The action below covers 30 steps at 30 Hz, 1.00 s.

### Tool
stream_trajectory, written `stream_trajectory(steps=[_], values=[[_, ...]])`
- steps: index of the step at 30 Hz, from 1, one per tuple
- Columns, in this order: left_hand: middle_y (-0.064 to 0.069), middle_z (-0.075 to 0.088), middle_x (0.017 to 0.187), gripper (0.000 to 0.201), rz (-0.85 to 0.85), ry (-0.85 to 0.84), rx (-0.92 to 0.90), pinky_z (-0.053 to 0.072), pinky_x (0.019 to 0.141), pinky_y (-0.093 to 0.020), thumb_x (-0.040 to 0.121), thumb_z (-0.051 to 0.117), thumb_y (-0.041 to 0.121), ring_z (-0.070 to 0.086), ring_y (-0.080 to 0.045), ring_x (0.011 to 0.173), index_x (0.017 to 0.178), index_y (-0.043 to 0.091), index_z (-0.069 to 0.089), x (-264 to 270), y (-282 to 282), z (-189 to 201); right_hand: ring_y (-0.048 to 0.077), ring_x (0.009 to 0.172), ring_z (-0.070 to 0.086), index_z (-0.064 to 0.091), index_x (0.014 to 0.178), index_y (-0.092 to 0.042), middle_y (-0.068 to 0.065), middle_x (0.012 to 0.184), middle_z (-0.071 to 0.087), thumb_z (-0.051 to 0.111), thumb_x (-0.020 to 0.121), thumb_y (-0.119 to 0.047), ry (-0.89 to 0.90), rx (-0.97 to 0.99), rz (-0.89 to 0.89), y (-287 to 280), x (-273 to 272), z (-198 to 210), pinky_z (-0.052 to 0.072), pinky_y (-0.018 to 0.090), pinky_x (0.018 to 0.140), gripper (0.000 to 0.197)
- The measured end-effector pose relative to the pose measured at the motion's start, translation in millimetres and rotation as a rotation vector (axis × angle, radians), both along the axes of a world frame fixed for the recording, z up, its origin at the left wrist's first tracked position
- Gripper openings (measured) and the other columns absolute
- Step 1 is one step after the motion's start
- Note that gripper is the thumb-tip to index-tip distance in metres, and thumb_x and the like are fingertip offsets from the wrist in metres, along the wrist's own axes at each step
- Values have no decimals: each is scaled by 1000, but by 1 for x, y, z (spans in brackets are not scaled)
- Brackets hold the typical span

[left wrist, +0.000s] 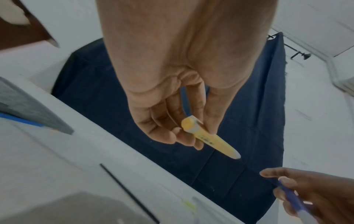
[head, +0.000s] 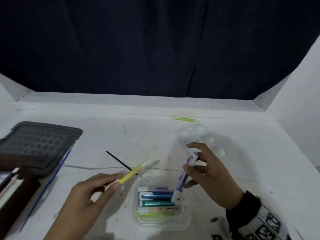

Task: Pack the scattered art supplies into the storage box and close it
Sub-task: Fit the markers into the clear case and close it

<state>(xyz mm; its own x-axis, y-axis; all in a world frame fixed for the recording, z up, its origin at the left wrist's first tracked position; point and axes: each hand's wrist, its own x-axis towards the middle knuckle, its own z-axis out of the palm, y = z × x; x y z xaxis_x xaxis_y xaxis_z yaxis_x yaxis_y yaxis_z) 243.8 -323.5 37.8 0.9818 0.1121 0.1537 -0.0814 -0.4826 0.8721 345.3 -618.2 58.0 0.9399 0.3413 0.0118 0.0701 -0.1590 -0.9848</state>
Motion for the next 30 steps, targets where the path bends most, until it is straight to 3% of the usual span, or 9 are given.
stream_trajectory(steps=[3, 5, 7, 10, 14, 17, 20, 24, 30], values=[[8, 76, 95, 25, -43, 36, 54, 50, 71, -18, 79, 74, 24, 68, -9, 81, 93, 45, 78, -24, 4, -11, 24, 71, 71, 62, 96, -18, 10, 86, 62, 70, 88, -11, -58, -70, -54, 2, -11, -10, 59, 40, 55, 14], [9, 76, 93, 12, -62, 33, 84, 47, 70, -13, 82, 78, 40, 65, -9, 75, 92, 47, 77, -33, 4, -14, 15, 63, 67, 64, 82, -22, 0, 73, 66, 76, 83, -17, -179, -241, -75, 3, -18, -18, 53, 30, 51, 12], [13, 75, 93, 23, -84, 32, 129, 48, 72, -14, 75, 71, 59, 67, -11, 79, 93, 47, 77, -38, 5, -14, 14, 53, 64, 67, 77, -22, -2, 67, 68, 78, 80, -18, -179, -275, -73, 4, -24, -25, 52, 27, 50, 13], [19, 74, 96, 29, -120, 24, 195, 49, 75, -15, 74, 66, 60, 71, -7, 86, 93, 42, 79, -36, 4, -12, 12, 64, 70, 71, 81, -20, -3, 76, 72, 78, 79, -10, -118, -241, -53, 5, -32, -32, 58, 29, 61, 12], [29, 71, 96, 25, -161, -41, 264, 45, 75, -4, 80, 65, 55, 68, 6, 87, 94, 39, 79, -31, -8, -6, 7, 80, 70, 72, 94, -19, -4, 95, 67, 72, 81, 3, -192, -291, -4, 2, -37, -38, 58, 20, 65, 26], [29, 71, 95, 13, -177, -73, 260, 43, 76, -2, 86, 73, 45, 68, 7, 87, 94, 38, 79, -24, -17, -6, 5, 78, 65, 73, 96, -25, -11, 89, 66, 73, 82, -9, -371, -453, 23, -3, -37, -37, 52, 15, 64, 22], [24, 70, 96, 12, -228, -83, 270, 45, 77, -7, 82, 79, 32, 67, 4, 89, 94, 35, 78, -12, -24, -16, 5, 79, 57, 70, 94, -33, -16, 82, 64, 71, 83, -30, -473, -620, 91, -4, -38, -36, 44, 14, 67, 12], [28, 63, 98, 17, -300, -55, 395, 50, 77, -20, 88, 69, 50, 64, 5, 88, 100, 40, 74, 1, -29, -30, 3, 80, 50, 67, 89, -37, -20, 83, 59, 51, 83, -46, -547, -768, 157, -2, -35, -41, 46, 29, 71, 19], [21, 61, 84, 25, -286, -105, 624, 52, 66, -32, 85, 58, 58, 58, -2, 77, 89, 39, 75, 13, -37, -37, 7, 72, 53, 72, 82, -36, -19, 80, 55, 63, 76, -39, -656, -908, 188, 6, -32, -48, 37, 26, 65, 11]])
